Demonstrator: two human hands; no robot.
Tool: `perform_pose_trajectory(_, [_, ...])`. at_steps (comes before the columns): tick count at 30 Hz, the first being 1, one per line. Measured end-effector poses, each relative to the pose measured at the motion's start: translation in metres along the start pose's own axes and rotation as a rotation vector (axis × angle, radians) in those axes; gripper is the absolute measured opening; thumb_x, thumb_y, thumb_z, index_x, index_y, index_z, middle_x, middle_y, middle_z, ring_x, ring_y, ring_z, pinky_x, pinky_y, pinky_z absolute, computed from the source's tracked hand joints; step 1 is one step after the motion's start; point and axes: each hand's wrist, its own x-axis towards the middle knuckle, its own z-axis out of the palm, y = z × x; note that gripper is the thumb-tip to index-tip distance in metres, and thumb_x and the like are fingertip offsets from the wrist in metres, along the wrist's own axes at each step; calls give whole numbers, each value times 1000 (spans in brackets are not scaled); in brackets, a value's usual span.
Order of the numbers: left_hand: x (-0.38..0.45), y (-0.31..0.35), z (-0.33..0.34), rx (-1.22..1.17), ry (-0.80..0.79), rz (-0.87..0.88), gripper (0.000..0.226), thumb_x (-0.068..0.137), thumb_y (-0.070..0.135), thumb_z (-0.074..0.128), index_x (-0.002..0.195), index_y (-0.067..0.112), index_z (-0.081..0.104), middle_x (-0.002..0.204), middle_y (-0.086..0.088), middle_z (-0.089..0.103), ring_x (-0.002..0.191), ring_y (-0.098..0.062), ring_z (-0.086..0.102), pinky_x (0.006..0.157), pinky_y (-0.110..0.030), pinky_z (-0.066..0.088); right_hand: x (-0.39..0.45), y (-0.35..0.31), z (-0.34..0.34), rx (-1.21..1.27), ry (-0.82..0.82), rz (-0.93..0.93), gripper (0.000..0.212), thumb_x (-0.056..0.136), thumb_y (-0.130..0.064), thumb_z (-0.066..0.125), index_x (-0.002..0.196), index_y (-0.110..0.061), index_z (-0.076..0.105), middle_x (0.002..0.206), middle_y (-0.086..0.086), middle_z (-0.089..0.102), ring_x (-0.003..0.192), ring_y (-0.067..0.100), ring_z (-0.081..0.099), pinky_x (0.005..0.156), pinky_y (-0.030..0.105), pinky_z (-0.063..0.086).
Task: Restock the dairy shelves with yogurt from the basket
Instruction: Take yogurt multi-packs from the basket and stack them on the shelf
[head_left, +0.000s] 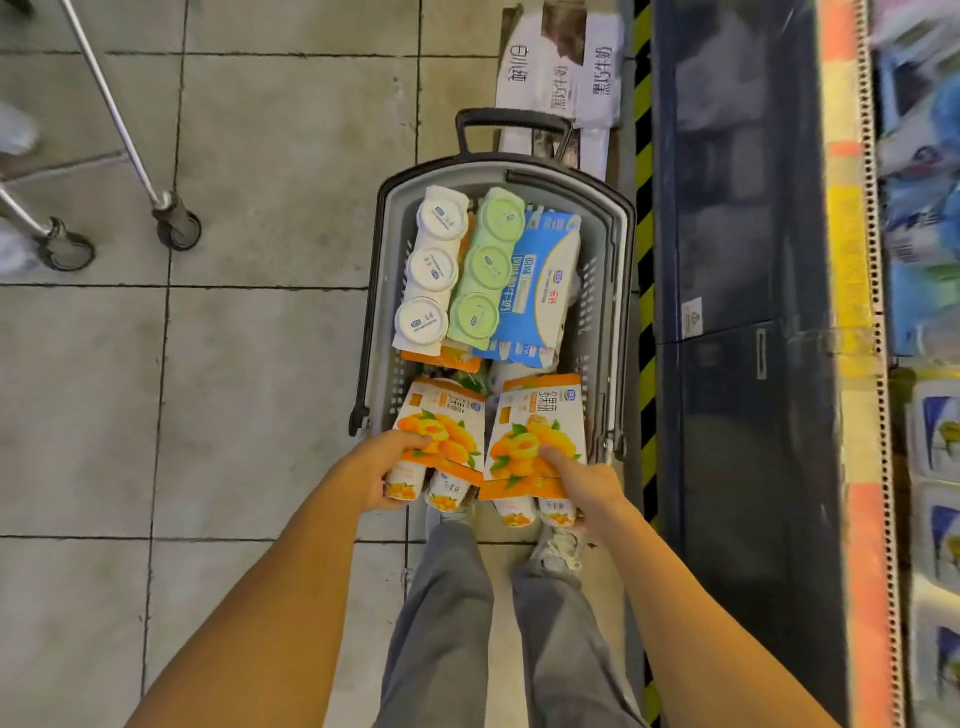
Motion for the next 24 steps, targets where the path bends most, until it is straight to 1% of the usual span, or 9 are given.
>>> perform_pose_trajectory(3, [-15, -10, -3, -5, -37, 29, 28, 85, 19, 76, 109, 12, 63, 100, -13, 70, 92, -28, 65, 96, -52, 53, -17, 3, -11, 5, 9, -30, 73, 60, -55, 87, 116, -13, 65, 101, 7, 75, 87, 26, 74, 80, 46, 61])
perform_pose_trajectory(6, [-41, -21, -10, -53, -80, 76, 35, 83, 20, 78, 114, 12, 65, 102, -13, 73, 97, -29, 68, 88, -50, 57, -53, 2, -27, 18, -12, -76, 46, 77, -44, 83, 106, -12, 67, 93, 7, 77, 77, 21, 75, 61, 34, 60])
perform_pose_trajectory(8, [-65, -26, -17, -103, -141, 99, 40, 81, 22, 78, 118, 14, 65, 105, -13, 75, 102, -32, 69, 84, -50, 58, -83, 0, -40, 49, -25, -108, 38, 81, -39, 80, 103, -11, 66, 91, 7, 77, 75, 20, 75, 55, 30, 57])
perform_pose_trajectory(13, [-146, -36, -30, -111, -235, 225, 44, 81, 21, 74, 123, 10, 64, 111, -15, 73, 105, -36, 69, 97, -55, 51, -166, -8, -76, 70, -4, -237, 43, 80, -41, 81, 106, -14, 62, 95, 5, 77, 77, 20, 76, 70, 38, 63])
perform_pose_trajectory(15, [-182, -30, -36, -128, -283, 311, 48, 80, 21, 75, 125, 11, 63, 116, -16, 71, 107, -37, 68, 99, -55, 50, -206, -17, -92, 79, 17, -307, 45, 78, -42, 82, 107, -13, 62, 93, 5, 77, 74, 19, 76, 69, 38, 63])
perform_pose_trajectory(17, [-222, -14, -38, -119, -337, 412, 57, 77, 19, 79, 130, 14, 59, 120, -15, 70, 109, -38, 67, 95, -54, 52, -246, -29, -109, 101, 37, -385, 43, 79, -40, 81, 107, -14, 62, 92, 3, 77, 73, 16, 76, 65, 35, 62])
perform_pose_trajectory(19, [-266, 8, -34, -109, -379, 504, 64, 71, 20, 79, 131, 15, 58, 119, -15, 71, 105, -36, 69, 82, -49, 57, -288, -43, -126, 129, 47, -469, 40, 80, -39, 80, 106, -14, 63, 91, 2, 77, 73, 15, 75, 61, 31, 60])
perform_pose_trajectory(22, [-335, 47, -22, -108, -458, 629, 54, 74, 7, 77, 125, 11, 62, 114, -18, 72, 89, -31, 73, 61, -35, 58, -351, -69, -152, 213, 63, -586, 36, 81, -34, 81, 107, -14, 66, 86, -1, 78, 75, 18, 76, 61, 32, 58])
perform_pose_trajectory(24, [-380, 72, -10, -87, -497, 707, 54, 71, 4, 76, 123, 10, 64, 116, -20, 71, 89, -31, 73, 61, -37, 59, -391, -86, -168, 271, 91, -664, 36, 80, -31, 82, 108, -15, 66, 87, -1, 78, 76, 19, 76, 60, 32, 58])
